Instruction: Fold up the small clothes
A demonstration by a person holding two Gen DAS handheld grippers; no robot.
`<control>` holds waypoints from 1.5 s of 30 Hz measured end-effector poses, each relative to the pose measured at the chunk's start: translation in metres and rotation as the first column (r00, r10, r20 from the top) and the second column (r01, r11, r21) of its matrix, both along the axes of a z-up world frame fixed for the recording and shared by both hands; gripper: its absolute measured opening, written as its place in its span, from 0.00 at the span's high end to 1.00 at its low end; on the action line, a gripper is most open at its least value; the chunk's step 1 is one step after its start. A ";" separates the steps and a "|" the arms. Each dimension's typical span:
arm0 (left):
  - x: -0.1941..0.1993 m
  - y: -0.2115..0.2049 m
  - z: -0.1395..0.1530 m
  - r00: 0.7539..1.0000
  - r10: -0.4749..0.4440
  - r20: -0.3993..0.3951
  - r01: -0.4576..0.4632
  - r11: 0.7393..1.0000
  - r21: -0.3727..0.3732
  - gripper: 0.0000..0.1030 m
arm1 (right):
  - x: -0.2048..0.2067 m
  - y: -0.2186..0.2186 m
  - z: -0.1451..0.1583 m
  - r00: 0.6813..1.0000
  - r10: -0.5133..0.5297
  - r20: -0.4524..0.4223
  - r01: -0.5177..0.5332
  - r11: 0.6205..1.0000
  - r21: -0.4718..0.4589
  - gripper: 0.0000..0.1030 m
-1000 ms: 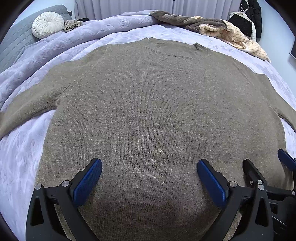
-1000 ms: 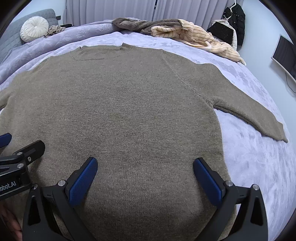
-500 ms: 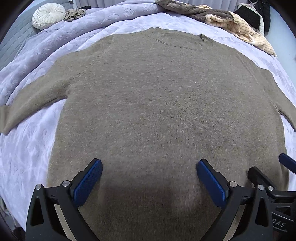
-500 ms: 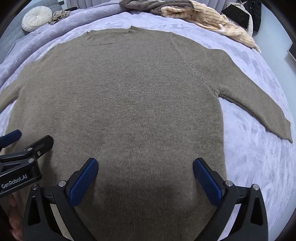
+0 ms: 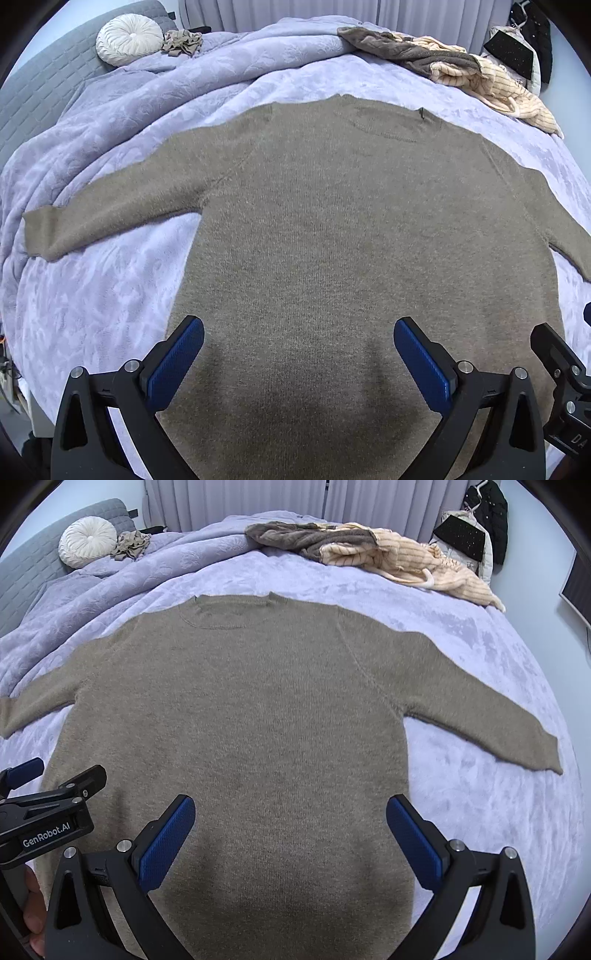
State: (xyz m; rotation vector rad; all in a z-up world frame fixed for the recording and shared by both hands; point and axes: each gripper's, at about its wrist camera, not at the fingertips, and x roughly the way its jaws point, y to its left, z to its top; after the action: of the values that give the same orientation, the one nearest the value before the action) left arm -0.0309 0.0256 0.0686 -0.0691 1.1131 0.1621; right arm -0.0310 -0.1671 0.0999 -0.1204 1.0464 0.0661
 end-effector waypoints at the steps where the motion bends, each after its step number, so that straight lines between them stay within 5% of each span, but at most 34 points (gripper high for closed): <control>1: 0.001 0.001 0.002 1.000 -0.001 0.005 0.001 1.000 0.004 0.00 | 0.000 0.001 0.003 1.000 0.002 0.002 -0.002 1.000 0.000 0.00; 45: 0.017 -0.031 0.047 0.999 -0.025 0.029 0.023 0.998 0.052 0.00 | 0.017 -0.021 0.042 0.997 -0.027 0.078 0.026 0.999 0.022 0.00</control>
State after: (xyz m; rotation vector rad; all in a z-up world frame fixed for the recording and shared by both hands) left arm -0.0134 -0.0058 0.1157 -0.0124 1.0797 0.1676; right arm -0.0136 -0.1877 0.1416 -0.0894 0.9686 0.0478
